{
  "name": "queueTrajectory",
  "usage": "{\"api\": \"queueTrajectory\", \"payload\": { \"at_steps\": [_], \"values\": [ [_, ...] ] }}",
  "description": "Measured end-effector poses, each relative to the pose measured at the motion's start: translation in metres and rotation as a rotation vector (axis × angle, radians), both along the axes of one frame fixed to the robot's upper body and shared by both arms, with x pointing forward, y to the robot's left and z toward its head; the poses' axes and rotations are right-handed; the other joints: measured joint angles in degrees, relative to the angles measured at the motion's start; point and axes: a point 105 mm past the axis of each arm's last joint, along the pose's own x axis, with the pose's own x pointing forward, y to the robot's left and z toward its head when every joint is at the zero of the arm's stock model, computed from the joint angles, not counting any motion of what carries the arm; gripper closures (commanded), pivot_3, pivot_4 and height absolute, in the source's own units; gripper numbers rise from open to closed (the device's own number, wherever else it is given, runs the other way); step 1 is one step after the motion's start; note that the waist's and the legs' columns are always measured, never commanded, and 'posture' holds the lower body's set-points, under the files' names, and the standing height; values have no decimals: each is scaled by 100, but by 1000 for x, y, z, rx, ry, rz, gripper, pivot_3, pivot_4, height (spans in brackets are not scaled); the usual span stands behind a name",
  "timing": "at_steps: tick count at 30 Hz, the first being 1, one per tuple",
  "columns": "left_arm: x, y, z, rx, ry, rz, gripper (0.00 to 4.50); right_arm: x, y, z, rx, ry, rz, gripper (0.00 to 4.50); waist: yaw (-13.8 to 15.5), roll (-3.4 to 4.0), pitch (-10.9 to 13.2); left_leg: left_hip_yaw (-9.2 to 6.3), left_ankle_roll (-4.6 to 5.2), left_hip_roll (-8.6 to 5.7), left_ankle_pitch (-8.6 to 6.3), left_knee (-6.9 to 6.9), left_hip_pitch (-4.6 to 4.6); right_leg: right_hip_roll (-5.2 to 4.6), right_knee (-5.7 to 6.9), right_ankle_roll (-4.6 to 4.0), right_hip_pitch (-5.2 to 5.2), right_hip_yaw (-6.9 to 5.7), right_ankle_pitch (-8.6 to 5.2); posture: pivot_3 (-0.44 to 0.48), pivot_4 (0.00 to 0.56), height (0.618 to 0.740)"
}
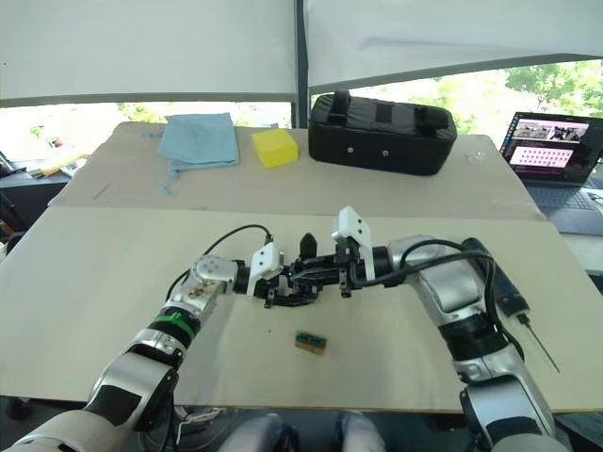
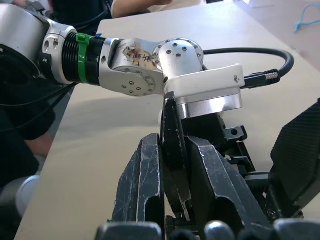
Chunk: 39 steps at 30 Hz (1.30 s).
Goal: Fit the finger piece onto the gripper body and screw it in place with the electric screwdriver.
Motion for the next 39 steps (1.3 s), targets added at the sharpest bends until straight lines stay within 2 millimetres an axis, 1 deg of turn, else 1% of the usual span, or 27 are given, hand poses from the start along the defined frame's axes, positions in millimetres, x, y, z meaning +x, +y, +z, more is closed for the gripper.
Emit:
{"api": "queueTrajectory", "payload": {
  "at_steps": [4, 6, 15, 27, 33, 39],
  "values": [
    [0, -1, -2, 4, 8, 0, 2150, 0, 0, -1, -29, 5, 12, 4177, 4, -1, -27, 0, -3, 0, -1, -2, -1, -2, -1, 0, -1, 0, 0, 0, 150, 739],
    [0, -1, -4, 11, 14, 4, 2150, 0, 0, -3, -49, -2, 11, 4177, 5, -11, -72, 0, -29, 0, -17, -6, 2, -3, -3, 0, 0, 0, 0, 0, 150, 739],
    [0, 0, -8, 34, 22, 7, 2150, -3, 1, -9, -65, 10, -38, 4177, 3, -18, -165, 0, -20, 0, -28, -23, 10, -5, -9, -1, 4, 1, -1, 0, 150, 739],
    [0, 2, -8, 36, 21, 10, 2150, 0, 0, -9, -56, -7, -38, 4177, -1, -18, -168, 0, 2, 0, -42, -24, 8, -5, -10, -1, 2, 2, -1, 0, 150, 739],
    [0, 2, -8, 35, 21, 10, 2150, 0, 1, -5, -55, -17, -32, 4177, -2, -18, -168, 0, 3, 0, -42, -23, 4, -5, -10, -2, -2, 3, -1, 0, 150, 739],
    [0, 1, -8, 32, 21, 7, 2150, 0, 1, -3, -80, 10, -43, 4177, 0, -17, -168, 0, 4, 0, -43, -24, 0, -6, -11, -2, -5, 3, -1, 0, 150, 739]
  ]
}}
